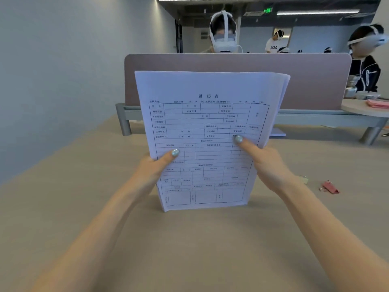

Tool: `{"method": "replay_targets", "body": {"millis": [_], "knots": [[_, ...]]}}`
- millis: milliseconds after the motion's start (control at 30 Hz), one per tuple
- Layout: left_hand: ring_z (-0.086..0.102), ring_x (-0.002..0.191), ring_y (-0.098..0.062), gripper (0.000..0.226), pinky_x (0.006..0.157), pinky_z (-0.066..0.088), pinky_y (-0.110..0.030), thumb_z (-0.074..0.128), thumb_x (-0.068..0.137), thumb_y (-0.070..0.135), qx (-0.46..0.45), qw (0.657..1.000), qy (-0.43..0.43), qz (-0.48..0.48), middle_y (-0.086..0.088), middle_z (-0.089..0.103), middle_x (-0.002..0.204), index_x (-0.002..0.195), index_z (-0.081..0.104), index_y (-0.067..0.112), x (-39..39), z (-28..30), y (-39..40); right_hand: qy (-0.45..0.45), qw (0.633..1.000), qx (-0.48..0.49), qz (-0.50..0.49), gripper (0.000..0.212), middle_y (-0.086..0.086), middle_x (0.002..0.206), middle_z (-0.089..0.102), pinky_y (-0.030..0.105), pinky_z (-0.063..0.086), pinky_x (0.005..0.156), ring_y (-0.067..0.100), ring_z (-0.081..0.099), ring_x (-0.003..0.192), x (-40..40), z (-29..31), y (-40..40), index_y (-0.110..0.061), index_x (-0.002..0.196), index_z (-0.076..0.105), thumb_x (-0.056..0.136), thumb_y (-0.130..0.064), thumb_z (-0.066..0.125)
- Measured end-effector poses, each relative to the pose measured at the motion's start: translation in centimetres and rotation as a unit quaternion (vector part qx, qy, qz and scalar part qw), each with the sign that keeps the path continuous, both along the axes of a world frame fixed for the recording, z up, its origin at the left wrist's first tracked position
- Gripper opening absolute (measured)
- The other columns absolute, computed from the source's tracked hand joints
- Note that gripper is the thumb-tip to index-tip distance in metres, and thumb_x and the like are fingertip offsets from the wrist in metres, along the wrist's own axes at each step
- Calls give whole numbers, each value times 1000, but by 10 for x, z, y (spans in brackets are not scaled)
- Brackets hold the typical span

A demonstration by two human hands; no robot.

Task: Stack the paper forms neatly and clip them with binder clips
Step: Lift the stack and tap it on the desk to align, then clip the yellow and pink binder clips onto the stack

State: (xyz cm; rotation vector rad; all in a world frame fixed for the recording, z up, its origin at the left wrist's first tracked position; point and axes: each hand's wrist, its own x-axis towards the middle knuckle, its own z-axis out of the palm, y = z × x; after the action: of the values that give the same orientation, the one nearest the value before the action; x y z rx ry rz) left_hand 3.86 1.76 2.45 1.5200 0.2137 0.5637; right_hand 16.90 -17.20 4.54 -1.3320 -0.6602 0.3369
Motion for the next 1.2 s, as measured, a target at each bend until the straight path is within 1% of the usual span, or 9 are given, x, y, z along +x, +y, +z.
{"method": "replay_targets", "body": {"millis": [100,267,367,500,633,733,833,967,1200], "knots": [[71,87,-8,26,68,58,-23,61,72,36,-12,1000,4,-3,15,76,85,96,65,29,3,1,0,18,1000,-14,-4,12,-20,83,74,16,52,68,-4,69,79,5,-3,-1,-26,90,66,79,-31,65],[72,82,-12,24,65,60,-29,58,76,35,-55,998,14,-39,8,76,89,97,65,25,8,8,-4,11,999,-8,37,16,-12,95,75,26,57,79,8,70,93,14,12,-11,-26,99,66,85,-25,58],[73,74,-15,17,62,60,-31,54,86,30,-94,991,81,-55,3,77,82,94,66,20,10,-6,-11,68,992,-96,56,19,-2,96,75,32,58,76,16,72,88,24,-2,-22,-18,103,65,86,-21,57],[73,81,-19,23,70,60,-35,54,88,34,-111,969,206,-84,-3,76,90,101,65,19,14,-41,-19,167,961,-209,74,19,5,90,76,36,59,71,21,73,79,32,-33,-39,-11,102,66,88,-17,54],[73,74,-17,23,65,60,-31,52,90,27,-180,943,257,-109,-5,77,86,104,65,14,15,-65,-27,249,938,-228,82,24,13,99,73,37,58,73,24,72,81,34,-61,-49,-4,107,65,88,-14,53],[73,77,-20,26,69,59,-34,52,90,24,-209,938,258,-101,-10,74,97,108,64,10,20,-70,-20,265,929,-236,102,31,13,106,71,37,57,78,25,69,89,33,-69,-55,-5,108,65,80,-17,58],[73,69,-22,25,61,60,-35,48,91,24,-250,935,238,-82,-10,75,84,104,63,9,32,-67,-8,280,922,-239,123,48,16,115,68,37,56,82,29,66,100,31,-75,-58,-2,113,63,68,-20,62],[71,59,-22,26,48,57,-31,47,92,28,-279,935,214,-49,-10,75,71,98,62,8,46,-67,1,287,916,-237,150,38,14,102,73,35,58,77,24,71,84,25,-84,-57,-2,103,67,68,-16,62],[71,59,-21,27,51,58,-30,45,93,29,-273,934,224,-60,-7,75,71,94,64,11,50,-80,5,269,922,-241,142,20,11,95,75,32,59,71,21,73,79,23,-83,-53,-6,98,69,84,-11,56]]}}
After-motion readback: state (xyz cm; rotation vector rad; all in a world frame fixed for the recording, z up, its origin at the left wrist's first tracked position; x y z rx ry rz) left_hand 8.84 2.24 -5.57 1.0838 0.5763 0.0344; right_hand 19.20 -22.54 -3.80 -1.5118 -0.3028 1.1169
